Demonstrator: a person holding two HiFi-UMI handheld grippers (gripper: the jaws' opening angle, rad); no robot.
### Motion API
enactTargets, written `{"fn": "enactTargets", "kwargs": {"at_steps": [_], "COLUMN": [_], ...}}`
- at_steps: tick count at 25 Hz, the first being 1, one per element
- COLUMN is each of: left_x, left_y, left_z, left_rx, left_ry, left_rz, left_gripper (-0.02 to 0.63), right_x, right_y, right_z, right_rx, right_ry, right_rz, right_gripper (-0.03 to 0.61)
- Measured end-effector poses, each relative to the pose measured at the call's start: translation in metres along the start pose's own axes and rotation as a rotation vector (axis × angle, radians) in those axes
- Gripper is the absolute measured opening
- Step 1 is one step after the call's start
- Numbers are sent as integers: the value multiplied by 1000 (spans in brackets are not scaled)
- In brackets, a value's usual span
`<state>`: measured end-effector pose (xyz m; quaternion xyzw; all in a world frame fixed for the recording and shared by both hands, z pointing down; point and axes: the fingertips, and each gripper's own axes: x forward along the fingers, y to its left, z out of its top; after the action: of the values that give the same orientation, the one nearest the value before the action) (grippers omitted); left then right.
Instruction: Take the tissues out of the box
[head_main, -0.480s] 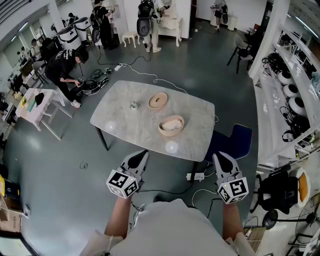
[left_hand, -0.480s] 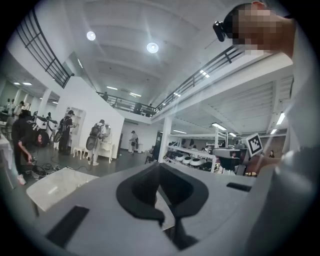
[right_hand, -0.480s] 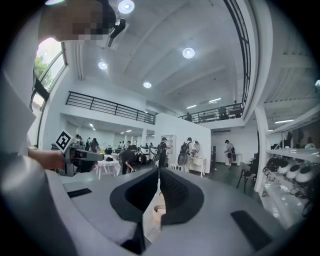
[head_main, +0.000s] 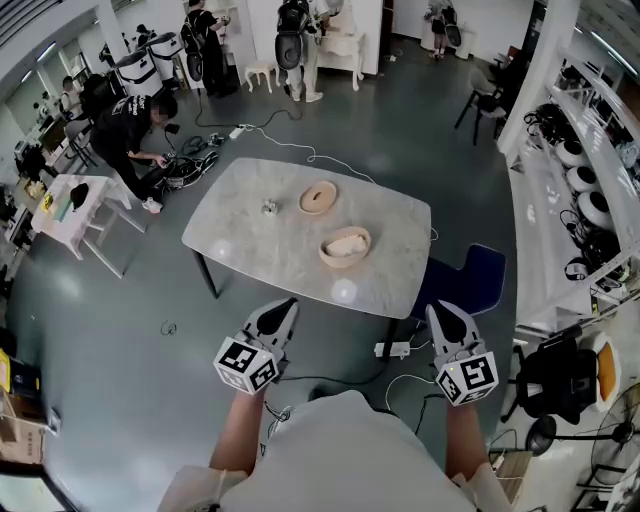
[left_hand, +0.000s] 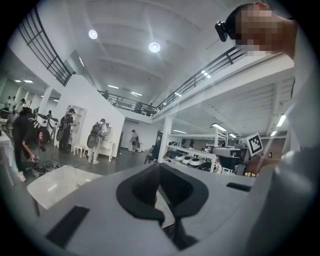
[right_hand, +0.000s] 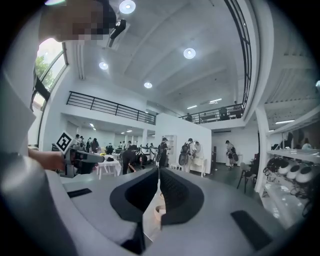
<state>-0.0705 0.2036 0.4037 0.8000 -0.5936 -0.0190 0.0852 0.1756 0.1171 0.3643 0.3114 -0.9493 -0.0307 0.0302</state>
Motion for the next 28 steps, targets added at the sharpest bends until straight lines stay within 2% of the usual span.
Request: {"fn": "enactTargets", "kwargs": {"at_steps": [7, 21, 23, 25, 28], "left_x": [-6, -22, -22, -21, -21], "left_y": [6, 40, 47, 50, 53], "left_z": [-4, -15, -17, -19, -20], "left_rx": [-4, 0, -1, -6, -16], "left_ry": [5, 31, 32, 36, 39], "left_rz": [-16, -42, -41, -47, -57], "left_gripper": [8, 9, 32, 86, 86], "right_x": [4, 26, 31, 34, 37], "right_y": [8, 44, 48, 50, 51], "right_z": [-2, -16, -19, -23, -25], "right_rx": [46, 65, 69, 74, 81], "right_ry": [4, 42, 49, 55, 64], "right_rz": [-28, -65, -70, -79, -90], "right_gripper": [37, 37, 38, 37, 37]}}
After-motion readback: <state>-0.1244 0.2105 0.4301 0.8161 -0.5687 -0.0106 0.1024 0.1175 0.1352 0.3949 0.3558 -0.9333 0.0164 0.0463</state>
